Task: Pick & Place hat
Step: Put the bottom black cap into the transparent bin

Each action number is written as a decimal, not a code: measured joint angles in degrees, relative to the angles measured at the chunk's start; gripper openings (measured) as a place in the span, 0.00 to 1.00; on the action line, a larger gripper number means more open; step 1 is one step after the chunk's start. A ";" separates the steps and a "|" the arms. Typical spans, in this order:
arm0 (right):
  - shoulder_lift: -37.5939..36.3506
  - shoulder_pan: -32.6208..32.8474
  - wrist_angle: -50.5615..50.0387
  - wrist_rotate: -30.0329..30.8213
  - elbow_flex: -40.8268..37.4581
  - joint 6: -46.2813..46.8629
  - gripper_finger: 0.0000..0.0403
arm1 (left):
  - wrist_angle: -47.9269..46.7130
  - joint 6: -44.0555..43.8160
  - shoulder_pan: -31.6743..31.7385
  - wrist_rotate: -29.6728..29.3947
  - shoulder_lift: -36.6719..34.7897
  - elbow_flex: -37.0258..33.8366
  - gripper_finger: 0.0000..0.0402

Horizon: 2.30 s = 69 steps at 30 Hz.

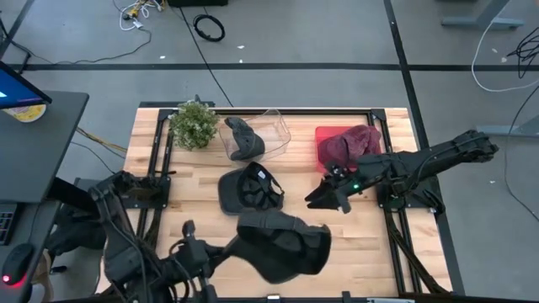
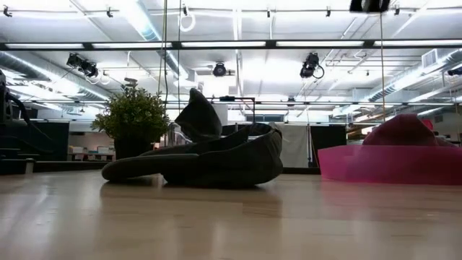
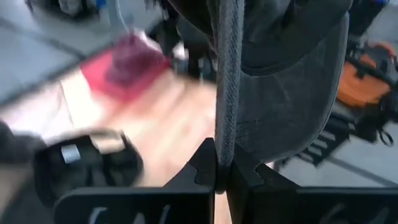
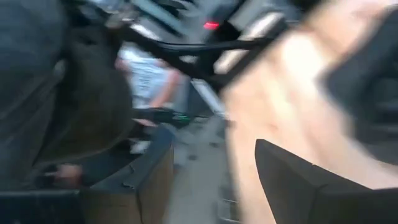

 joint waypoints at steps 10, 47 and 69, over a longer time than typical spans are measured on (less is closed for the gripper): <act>-0.10 0.07 33.39 -5.63 0.02 1.66 0.57 | -0.01 7.45 5.34 5.27 0.02 1.30 0.03; -1.53 -7.25 34.47 -17.00 0.02 12.68 0.57 | 18.34 49.12 12.08 -8.80 -0.06 9.69 0.03; 7.48 -5.14 66.11 -31.41 0.02 22.62 0.82 | 24.06 56.49 23.65 21.44 0.41 9.69 0.03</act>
